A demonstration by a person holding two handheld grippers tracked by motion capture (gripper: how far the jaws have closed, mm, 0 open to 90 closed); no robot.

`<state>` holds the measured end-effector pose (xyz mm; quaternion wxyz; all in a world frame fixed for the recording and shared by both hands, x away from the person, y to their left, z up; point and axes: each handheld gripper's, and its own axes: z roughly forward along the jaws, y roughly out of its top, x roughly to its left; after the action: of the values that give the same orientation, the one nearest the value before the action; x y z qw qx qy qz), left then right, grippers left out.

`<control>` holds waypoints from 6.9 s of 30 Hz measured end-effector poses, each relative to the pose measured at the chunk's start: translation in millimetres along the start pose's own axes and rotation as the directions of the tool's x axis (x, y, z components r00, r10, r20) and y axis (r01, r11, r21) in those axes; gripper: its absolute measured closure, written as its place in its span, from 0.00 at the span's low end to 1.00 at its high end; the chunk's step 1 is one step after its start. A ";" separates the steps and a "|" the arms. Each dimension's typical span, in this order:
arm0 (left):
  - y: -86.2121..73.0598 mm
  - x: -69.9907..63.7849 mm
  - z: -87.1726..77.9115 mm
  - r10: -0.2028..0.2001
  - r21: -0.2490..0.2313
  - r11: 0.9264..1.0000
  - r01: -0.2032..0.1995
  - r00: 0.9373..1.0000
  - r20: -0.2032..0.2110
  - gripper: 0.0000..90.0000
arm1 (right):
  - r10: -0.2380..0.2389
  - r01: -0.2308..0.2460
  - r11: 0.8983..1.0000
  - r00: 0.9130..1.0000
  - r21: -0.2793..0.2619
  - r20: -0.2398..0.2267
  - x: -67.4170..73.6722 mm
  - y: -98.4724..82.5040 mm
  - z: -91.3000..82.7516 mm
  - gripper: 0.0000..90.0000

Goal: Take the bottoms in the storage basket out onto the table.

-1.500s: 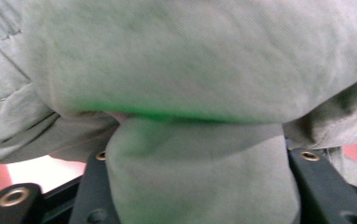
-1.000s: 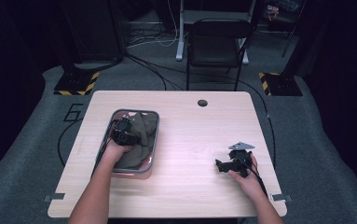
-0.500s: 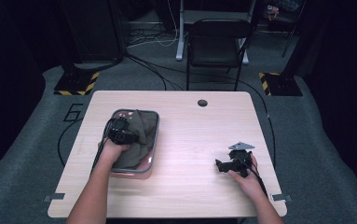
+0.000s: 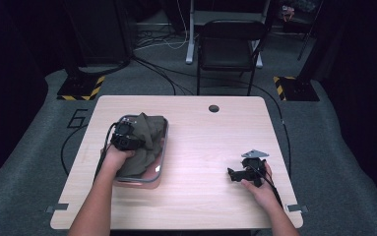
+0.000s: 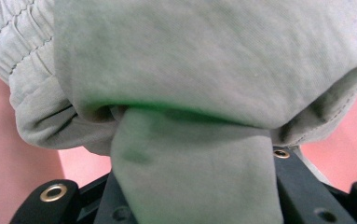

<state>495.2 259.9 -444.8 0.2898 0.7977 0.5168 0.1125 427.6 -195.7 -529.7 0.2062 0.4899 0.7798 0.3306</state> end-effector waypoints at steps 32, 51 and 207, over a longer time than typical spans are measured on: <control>21.1 -8.0 -65.6 0.066 -0.114 0.991 -0.070 0.997 -0.037 0.74 | 0.000 0.000 1.000 1.000 0.000 0.000 0.0 0.0 0.0 0.00; 34.1 -20.7 -83.2 0.107 -0.146 0.983 -0.112 0.994 -0.038 0.74 | 0.000 0.000 1.000 1.000 0.000 0.000 0.0 0.0 0.0 0.00; 69.0 -190.2 27.9 0.288 -0.081 0.957 -0.278 0.940 0.181 0.74 | 0.004 -0.004 1.000 1.000 -0.003 0.002 0.1 0.2 0.3 0.00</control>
<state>477.2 60.5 -404.6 0.3401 0.8627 0.3633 0.0899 427.8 -195.5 -529.8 0.2072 0.4914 0.7781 0.3318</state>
